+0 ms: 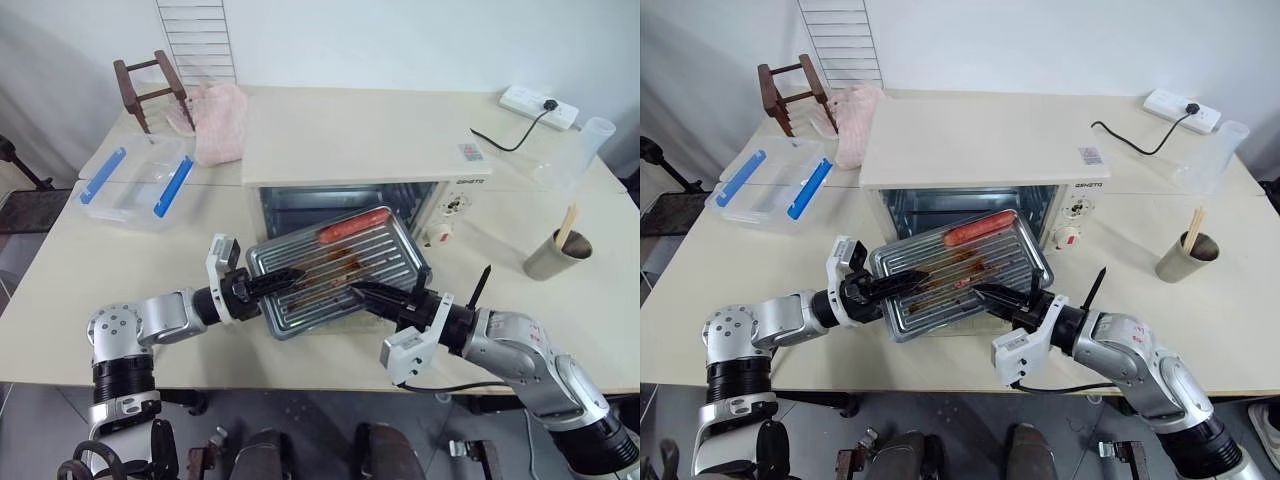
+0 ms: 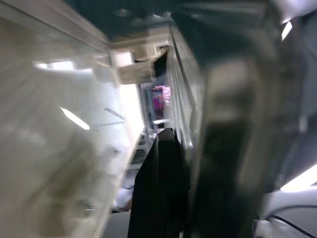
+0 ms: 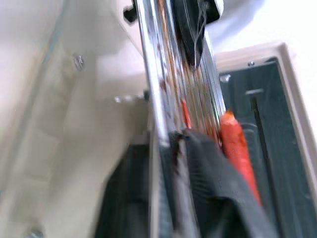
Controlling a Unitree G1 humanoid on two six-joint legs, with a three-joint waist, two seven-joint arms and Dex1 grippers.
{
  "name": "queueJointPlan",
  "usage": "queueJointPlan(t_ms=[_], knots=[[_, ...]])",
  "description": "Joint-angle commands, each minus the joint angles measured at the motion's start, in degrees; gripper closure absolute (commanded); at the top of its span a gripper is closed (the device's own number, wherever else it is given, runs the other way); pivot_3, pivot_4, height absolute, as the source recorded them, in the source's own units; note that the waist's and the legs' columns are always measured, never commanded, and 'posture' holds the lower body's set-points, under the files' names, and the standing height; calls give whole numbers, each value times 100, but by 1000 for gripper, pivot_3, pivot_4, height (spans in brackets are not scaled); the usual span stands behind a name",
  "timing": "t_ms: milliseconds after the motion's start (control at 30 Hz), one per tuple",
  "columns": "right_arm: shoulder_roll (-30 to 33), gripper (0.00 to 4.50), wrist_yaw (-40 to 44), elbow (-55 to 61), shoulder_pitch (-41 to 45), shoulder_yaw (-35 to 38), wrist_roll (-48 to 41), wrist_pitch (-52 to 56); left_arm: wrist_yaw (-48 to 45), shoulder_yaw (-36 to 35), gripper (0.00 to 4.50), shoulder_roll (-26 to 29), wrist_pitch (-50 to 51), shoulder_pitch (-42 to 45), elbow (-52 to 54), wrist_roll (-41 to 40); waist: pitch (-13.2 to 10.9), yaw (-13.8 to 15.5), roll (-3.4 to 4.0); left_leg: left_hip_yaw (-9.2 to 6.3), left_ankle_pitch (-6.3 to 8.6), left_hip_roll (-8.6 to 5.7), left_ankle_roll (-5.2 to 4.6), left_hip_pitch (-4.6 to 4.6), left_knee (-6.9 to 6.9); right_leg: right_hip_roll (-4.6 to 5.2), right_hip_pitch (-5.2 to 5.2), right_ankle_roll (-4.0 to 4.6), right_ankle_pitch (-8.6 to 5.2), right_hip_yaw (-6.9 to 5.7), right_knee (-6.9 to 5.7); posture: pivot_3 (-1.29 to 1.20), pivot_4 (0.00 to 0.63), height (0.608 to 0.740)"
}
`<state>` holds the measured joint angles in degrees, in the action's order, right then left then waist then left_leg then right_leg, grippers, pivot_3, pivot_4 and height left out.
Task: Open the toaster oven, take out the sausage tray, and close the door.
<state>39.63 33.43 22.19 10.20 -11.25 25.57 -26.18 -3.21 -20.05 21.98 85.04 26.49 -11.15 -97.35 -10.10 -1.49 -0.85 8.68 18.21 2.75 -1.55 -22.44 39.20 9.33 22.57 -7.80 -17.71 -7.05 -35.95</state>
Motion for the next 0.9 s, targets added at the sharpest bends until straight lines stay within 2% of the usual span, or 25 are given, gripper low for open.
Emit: queueJointPlan(t_ms=[33, 100, 267, 300, 433, 533, 633, 767, 900], knots=[[174, 2231, 34, 151, -85, 270, -364, -118, 491, 288, 4500, 304, -445, -182, 233, -1118, 0, -1, 0, -2, 1, 0, 0, 10, -2, 0, -11, 0, 0, 0, 2, 0, 150, 740], [281, 1671, 65, 94, -160, 448, -599, -109, 665, 409, 4500, 487, -670, -299, 276, -1484, 0, -1, 0, -5, 0, 2, 0, 15, -2, 2, -16, 0, 0, 4, 2, 0, 150, 740], [703, 61, 170, -342, -708, 1233, -1475, -237, 363, 196, 4500, 1011, -735, -777, 356, -1565, 0, 7, 0, -5, 0, -5, 0, 16, -2, 1, -17, 0, 0, 18, 2, 0, 150, 740], [833, 21, 266, -501, -903, 1379, -1700, -326, 198, 74, 4500, 1147, -698, -937, 381, -1565, 0, 6, 0, -5, 0, -6, 0, 16, -2, 0, -18, 0, 0, 18, 3, 0, 150, 740], [957, 21, 477, -948, -1310, 1727, -2386, -282, -541, -324, 4500, 1558, -533, -1490, 336, -1565, 0, -1, 0, -2, 0, -8, 0, 15, -7, -9, -16, 3, -2, 19, 9, 0, 150, 740], [901, 21, 577, -1310, -1318, 1842, -2757, -64, -752, -606, 4500, 1729, -591, -2067, 395, -1565, 0, -46, 2, 11, -3, -4, 2, 24, -6, -11, -17, 11, -7, 31, 7, 0, 150, 740], [752, 21, 643, -1591, -1194, 1901, -3174, 377, -854, -972, 4500, 1648, -806, -2634, 567, -1565, -1, -32, 2, 16, -2, 9, 3, 29, -9, -13, -14, 14, -9, 40, 7, 0, 150, 740], [630, 21, 970, -2061, -1032, 1819, -3514, 734, -876, -1589, 4500, 1227, -1198, -3440, 979, -1565, -1, 3, 3, 16, -1, 6, 3, 27, -8, -5, -12, 16, -10, 52, 11, 0, 150, 740], [508, 1313, 1360, -2374, -840, 1742, -3861, 1048, -787, -2088, 4500, 629, -1586, -3978, 1401, -1565, -1, -7, 3, 8, 1, 1, 4, 26, -9, 0, -13, 16, -10, 68, 29, 0, 150, 740]])
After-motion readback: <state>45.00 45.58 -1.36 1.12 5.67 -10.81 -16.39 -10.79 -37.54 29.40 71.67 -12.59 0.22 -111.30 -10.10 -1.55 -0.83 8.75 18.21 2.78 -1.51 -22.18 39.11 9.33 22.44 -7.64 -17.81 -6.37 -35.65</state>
